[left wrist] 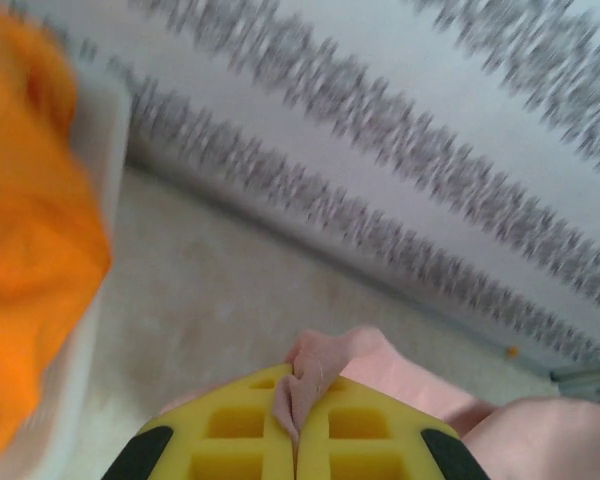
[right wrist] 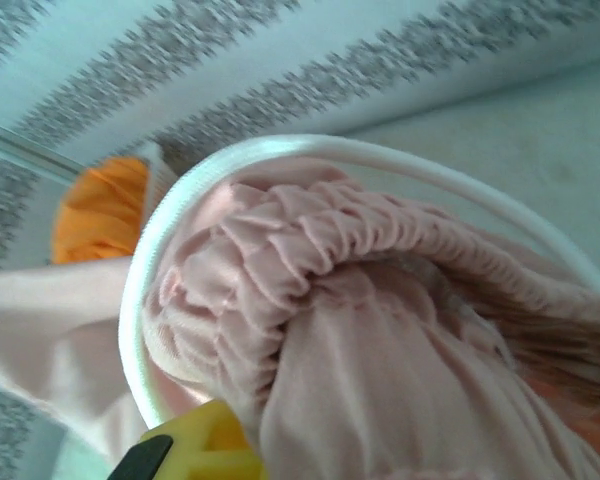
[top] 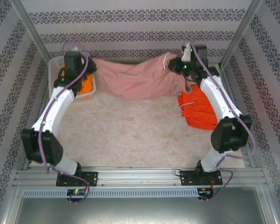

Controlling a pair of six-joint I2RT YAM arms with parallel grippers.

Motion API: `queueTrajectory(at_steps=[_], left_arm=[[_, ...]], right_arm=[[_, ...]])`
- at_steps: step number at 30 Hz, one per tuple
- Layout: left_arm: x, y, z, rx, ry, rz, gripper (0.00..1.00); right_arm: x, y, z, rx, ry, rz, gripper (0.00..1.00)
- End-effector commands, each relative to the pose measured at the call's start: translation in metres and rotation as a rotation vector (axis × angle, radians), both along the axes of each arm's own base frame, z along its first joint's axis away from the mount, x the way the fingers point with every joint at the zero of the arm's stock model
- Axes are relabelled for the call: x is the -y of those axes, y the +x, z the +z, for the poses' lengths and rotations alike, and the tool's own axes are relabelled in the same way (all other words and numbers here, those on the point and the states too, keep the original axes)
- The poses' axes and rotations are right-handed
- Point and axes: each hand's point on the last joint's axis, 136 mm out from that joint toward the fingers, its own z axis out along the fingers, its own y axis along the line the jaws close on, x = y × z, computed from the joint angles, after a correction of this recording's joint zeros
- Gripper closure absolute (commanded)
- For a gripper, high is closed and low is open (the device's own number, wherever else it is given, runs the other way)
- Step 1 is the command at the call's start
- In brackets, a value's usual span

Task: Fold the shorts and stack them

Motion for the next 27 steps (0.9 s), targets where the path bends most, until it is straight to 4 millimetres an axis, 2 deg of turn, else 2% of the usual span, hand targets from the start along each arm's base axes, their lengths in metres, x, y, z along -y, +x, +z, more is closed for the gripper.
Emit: queueTrajectory(at_steps=[1,4,6,8,10,12,15,18,23,27], left_arm=[[-0.021,0.017,0.058,0.073,0.108,0.024,1.00],[-0.034,0.015,0.129,0.202,0.122,0.053,1.00],[-0.042,0.000,0.177,0.296,0.148,0.077,1.00],[-0.047,-0.026,0.224,0.398,0.180,0.097,1.00],[-0.047,-0.053,0.254,0.478,0.198,0.101,1.00],[-0.044,-0.079,0.268,0.539,0.198,0.089,1.00],[-0.036,-0.108,0.254,0.599,0.164,0.049,1.00],[-0.028,-0.136,0.215,0.622,0.098,0.010,1.00],[-0.001,-0.170,0.109,0.524,0.009,-0.116,1.00],[0.014,-0.201,0.033,0.435,-0.039,-0.181,1.00]], right_arm=[[-0.030,0.015,0.073,0.130,0.128,0.110,1.00],[-0.045,0.017,0.129,0.248,0.187,0.192,1.00],[-0.049,0.011,0.161,0.324,0.211,0.240,1.00],[-0.048,0.000,0.189,0.395,0.231,0.282,1.00],[-0.044,-0.012,0.202,0.436,0.232,0.307,1.00],[-0.039,-0.023,0.205,0.464,0.210,0.331,1.00],[-0.022,-0.028,0.184,0.466,0.159,0.286,1.00],[-0.004,-0.029,0.139,0.433,0.123,0.236,1.00],[0.018,-0.042,0.039,0.291,0.033,0.202,1.00],[0.020,-0.069,-0.036,0.120,0.045,0.195,1.00]])
